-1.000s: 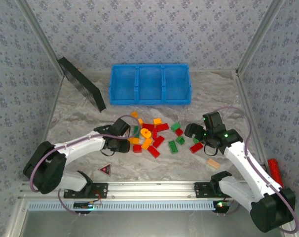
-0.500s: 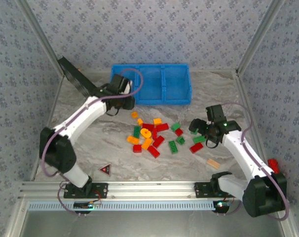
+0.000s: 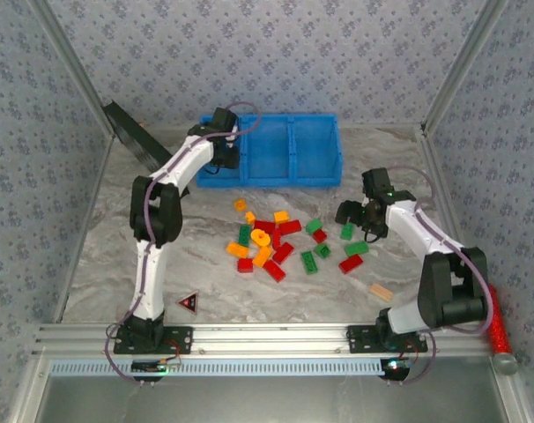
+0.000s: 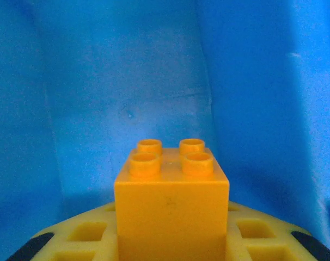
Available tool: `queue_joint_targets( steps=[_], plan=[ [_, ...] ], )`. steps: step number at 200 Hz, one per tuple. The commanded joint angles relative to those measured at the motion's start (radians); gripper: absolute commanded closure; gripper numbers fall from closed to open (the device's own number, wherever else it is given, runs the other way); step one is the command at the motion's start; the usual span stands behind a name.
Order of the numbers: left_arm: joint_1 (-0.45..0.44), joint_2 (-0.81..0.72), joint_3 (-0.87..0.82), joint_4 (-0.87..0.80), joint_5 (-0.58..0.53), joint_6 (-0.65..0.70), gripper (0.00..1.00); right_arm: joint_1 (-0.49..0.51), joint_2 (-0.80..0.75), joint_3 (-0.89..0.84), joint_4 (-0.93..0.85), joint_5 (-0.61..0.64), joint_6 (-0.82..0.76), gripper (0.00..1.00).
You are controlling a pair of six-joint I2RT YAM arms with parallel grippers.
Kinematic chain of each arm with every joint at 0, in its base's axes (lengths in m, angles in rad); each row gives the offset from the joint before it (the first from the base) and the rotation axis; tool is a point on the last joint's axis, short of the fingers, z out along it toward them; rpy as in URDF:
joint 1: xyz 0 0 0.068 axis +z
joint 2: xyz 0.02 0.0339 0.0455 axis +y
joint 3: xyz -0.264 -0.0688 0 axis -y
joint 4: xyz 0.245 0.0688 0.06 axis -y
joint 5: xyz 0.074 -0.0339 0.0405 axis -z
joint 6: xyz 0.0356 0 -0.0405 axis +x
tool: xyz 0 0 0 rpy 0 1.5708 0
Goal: Sort the legos into containers by color
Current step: Place the lego in the container, then pick up the lego from the middle-right of the table.
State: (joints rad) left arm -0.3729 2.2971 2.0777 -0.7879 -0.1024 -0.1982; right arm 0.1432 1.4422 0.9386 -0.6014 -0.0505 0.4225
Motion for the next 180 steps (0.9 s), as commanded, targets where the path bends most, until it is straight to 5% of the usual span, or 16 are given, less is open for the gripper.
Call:
queue_joint_targets(
  steps=[1,99,180],
  plan=[
    [0.015,0.048,0.072,-0.082,-0.016,0.013,0.69,-0.005,0.051,0.038,0.031,-0.021,-0.046,0.09],
    [0.031,0.059,0.085,-0.103,0.015,0.006,0.41,0.012,0.225,0.073,0.071,-0.052,-0.083,0.29],
    [0.013,-0.215,-0.027,-0.158,0.046,0.042,0.35,0.025,0.307,0.077,0.056,-0.012,-0.074,0.57]
  ],
)
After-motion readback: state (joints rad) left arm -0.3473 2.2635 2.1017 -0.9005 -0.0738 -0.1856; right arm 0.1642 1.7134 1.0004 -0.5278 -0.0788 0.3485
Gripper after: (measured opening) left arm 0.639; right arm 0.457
